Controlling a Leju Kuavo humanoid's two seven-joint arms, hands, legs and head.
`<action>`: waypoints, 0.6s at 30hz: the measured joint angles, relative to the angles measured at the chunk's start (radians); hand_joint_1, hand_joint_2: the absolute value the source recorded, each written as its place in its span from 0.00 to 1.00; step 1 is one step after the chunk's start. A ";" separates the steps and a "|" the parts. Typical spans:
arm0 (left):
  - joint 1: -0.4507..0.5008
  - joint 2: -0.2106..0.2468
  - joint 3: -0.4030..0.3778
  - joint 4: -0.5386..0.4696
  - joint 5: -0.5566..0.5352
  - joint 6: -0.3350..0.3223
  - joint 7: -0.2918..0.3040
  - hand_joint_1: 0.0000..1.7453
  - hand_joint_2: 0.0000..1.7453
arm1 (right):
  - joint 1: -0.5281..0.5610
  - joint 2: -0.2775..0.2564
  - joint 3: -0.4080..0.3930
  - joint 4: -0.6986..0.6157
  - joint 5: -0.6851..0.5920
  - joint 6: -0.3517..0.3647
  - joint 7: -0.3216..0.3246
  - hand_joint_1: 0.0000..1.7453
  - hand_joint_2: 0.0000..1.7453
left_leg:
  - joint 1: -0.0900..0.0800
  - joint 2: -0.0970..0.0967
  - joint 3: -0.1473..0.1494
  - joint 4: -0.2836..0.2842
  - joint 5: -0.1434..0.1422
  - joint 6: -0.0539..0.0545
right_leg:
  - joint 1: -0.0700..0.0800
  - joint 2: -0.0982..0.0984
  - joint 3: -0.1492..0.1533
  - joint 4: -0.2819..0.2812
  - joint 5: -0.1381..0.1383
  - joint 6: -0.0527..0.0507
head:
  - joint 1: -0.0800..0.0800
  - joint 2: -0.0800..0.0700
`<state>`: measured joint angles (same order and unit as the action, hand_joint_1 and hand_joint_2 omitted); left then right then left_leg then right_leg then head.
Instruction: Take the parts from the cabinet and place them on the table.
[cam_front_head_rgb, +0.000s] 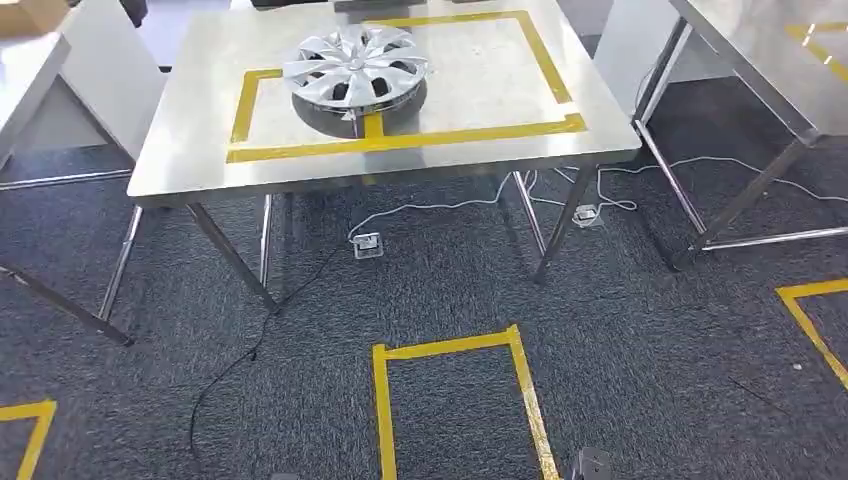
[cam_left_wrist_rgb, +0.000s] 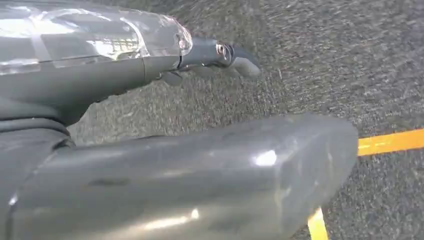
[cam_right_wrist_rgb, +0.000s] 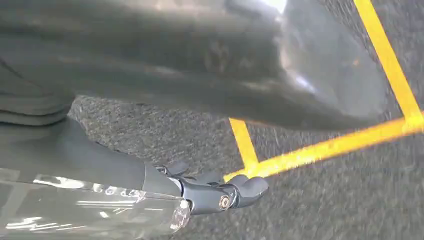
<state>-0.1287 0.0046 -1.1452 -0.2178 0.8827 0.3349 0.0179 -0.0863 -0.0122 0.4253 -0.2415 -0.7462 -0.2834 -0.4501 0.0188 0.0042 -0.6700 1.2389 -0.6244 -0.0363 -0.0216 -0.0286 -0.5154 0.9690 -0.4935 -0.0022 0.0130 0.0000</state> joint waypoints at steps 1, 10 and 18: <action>0.002 0.000 0.000 0.000 0.000 0.000 0.000 0.00 0.00 | 0.001 0.002 0.000 0.001 0.000 0.000 0.000 0.00 0.00 | 0.000 -0.001 -0.034 0.059 -0.015 -0.001 | 0.002 -0.012 0.000 0.000 -0.001 0.000 | -0.004 0.000; -0.001 0.003 0.000 0.000 -0.003 0.000 0.000 0.00 0.00 | -0.002 0.006 0.000 0.005 -0.008 -0.002 -0.001 0.00 0.00 | -0.027 0.085 0.091 -0.223 0.130 0.038 | 0.012 -0.112 0.033 0.004 -0.031 0.035 | -0.013 0.000; 0.001 0.001 0.000 0.000 -0.003 0.000 0.004 0.00 0.00 | 0.002 0.006 0.005 0.008 -0.008 -0.004 -0.003 0.00 0.00 | -0.026 -0.066 0.099 -0.228 0.140 0.068 | 0.007 0.027 -0.119 0.313 -0.151 0.043 | 0.024 0.000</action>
<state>-0.1276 0.0053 -1.1452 -0.2174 0.8793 0.3349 0.0217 -0.0841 -0.0057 0.4303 -0.2338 -0.7546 -0.2876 -0.4528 -0.0077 -0.0621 -0.5714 1.0114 -0.4848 0.0312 -0.0145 -0.0014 -0.6348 1.2817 -0.6444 0.0403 0.0370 0.0000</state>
